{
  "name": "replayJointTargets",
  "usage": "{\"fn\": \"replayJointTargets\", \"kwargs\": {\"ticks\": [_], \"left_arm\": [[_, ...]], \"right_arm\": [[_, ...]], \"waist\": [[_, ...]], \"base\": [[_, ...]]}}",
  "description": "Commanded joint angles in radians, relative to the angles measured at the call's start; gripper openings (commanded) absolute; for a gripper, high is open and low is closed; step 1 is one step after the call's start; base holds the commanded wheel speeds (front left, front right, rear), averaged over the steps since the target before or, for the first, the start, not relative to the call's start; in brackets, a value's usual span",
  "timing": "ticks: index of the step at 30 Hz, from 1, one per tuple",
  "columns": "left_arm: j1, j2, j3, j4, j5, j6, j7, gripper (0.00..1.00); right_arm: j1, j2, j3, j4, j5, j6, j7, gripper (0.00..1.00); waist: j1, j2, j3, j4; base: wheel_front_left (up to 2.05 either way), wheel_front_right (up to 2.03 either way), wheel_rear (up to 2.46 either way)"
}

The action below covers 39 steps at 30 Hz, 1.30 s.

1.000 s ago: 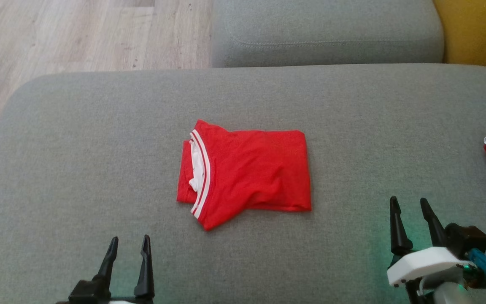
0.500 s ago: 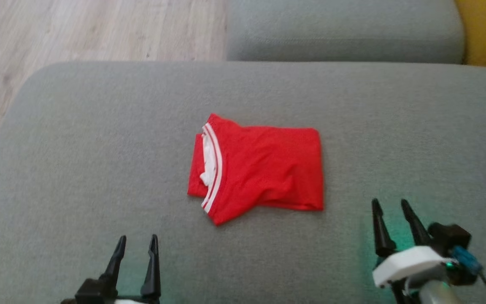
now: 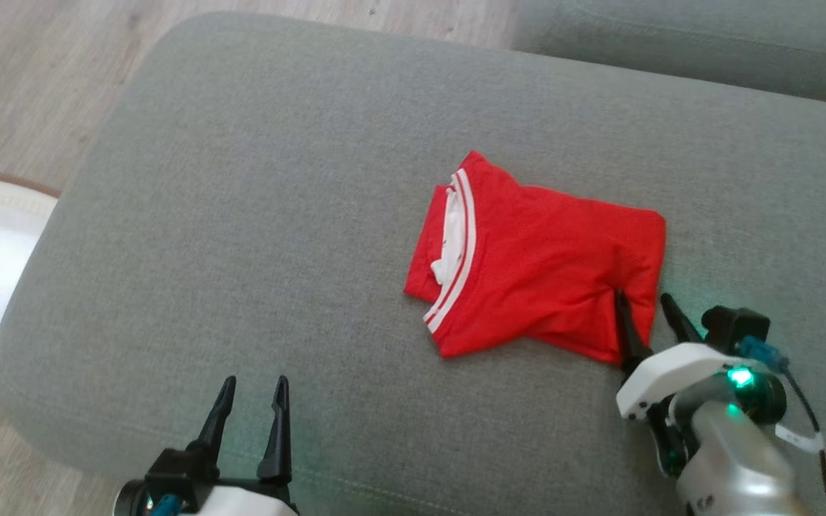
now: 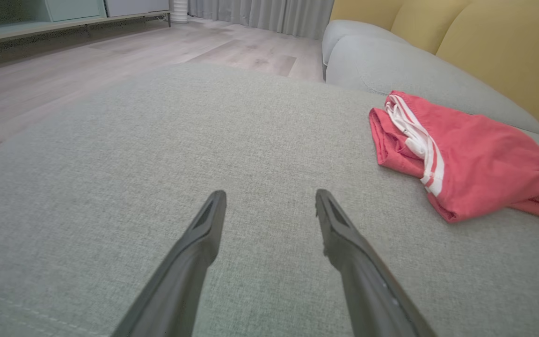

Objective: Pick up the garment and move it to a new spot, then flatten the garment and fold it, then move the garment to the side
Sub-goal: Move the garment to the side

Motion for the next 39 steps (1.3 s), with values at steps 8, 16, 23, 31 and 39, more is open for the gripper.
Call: {"fn": "replayJointTargets", "kwargs": {"ticks": [8,16,23,31,39], "left_arm": [[-0.047,0.002,0.037,-0.033,-0.009,0.000,-0.008,1.00],[-0.075,0.002,0.025,-0.051,-0.017,-0.006,-0.008,1.00],[-0.129,0.002,0.028,-0.045,-0.007,-0.014,-0.008,1.00],[-0.154,0.002,0.028,-0.025,0.004,-0.032,-0.008,1.00],[-0.162,0.002,0.023,-0.014,0.013,-0.040,-0.008,1.00]], "right_arm": [[-0.058,-0.002,0.061,0.040,0.042,-0.001,0.003,0.00],[-0.008,-0.002,0.047,-0.072,0.024,-0.001,0.003,0.00],[0.042,-0.002,0.092,-0.172,0.047,-0.001,0.003,0.00],[0.082,-0.002,0.147,-0.260,0.116,-0.001,0.003,0.00],[0.090,-0.002,0.149,-0.310,0.120,-0.001,0.003,0.00]], "waist": [[-0.0001,0.0000,0.020,-0.051],[-0.0001,0.0000,-0.002,-0.267],[-0.0001,0.0000,0.022,-0.532],[-0.0001,0.0000,0.058,-0.759],[-0.0001,0.0000,0.074,-0.829]], "base": [[0.00,0.00,0.00],[0.00,0.00,0.00],[0.00,0.00,0.00],[0.00,0.00,0.00],[0.00,0.00,0.00]]}}
